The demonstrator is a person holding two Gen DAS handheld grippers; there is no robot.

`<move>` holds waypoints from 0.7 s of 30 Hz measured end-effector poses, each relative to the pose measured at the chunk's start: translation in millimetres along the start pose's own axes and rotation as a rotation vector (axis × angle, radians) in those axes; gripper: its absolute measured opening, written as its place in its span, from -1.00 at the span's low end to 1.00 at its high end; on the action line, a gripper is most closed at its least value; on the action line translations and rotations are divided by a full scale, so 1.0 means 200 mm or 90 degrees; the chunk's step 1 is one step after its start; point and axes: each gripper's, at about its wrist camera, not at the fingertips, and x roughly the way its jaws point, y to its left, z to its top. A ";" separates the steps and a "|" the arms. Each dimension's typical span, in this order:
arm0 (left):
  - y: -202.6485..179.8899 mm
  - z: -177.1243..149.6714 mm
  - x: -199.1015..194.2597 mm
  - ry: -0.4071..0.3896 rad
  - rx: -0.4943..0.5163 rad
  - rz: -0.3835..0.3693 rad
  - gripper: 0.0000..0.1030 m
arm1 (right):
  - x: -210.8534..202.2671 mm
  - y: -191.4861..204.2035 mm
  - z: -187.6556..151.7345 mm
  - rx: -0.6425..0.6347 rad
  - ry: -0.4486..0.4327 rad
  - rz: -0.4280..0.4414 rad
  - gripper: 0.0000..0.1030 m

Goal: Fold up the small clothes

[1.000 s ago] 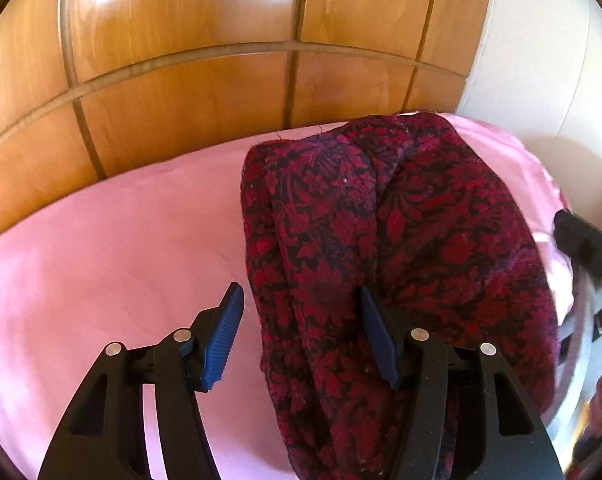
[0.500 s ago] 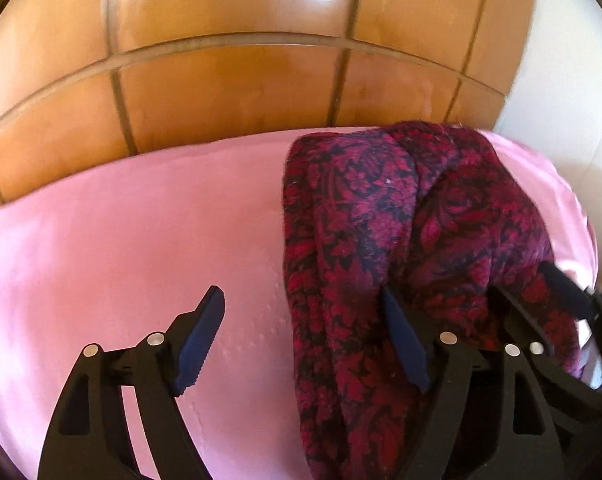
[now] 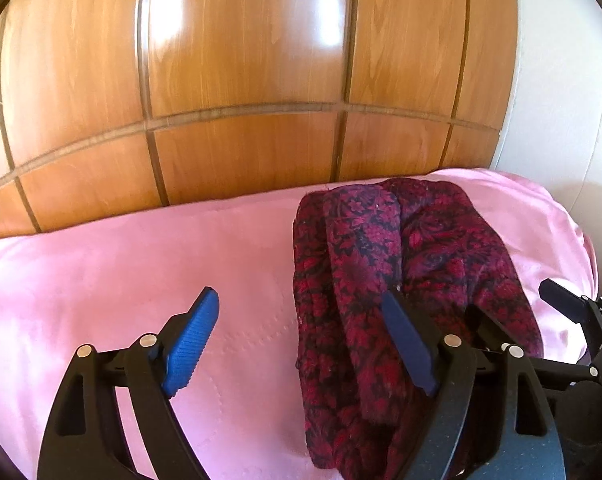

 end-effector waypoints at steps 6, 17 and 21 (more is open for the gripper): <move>0.00 -0.03 -0.08 -0.009 -0.013 -0.007 0.66 | -0.08 0.01 -0.02 -0.005 -0.008 -0.005 0.89; 0.03 -0.11 -0.23 -0.028 -0.024 0.007 0.79 | -0.31 -0.01 -0.16 0.045 -0.020 -0.018 0.95; 0.05 -0.15 -0.29 -0.037 -0.038 0.022 0.79 | -0.39 -0.03 -0.22 0.070 -0.019 -0.034 0.95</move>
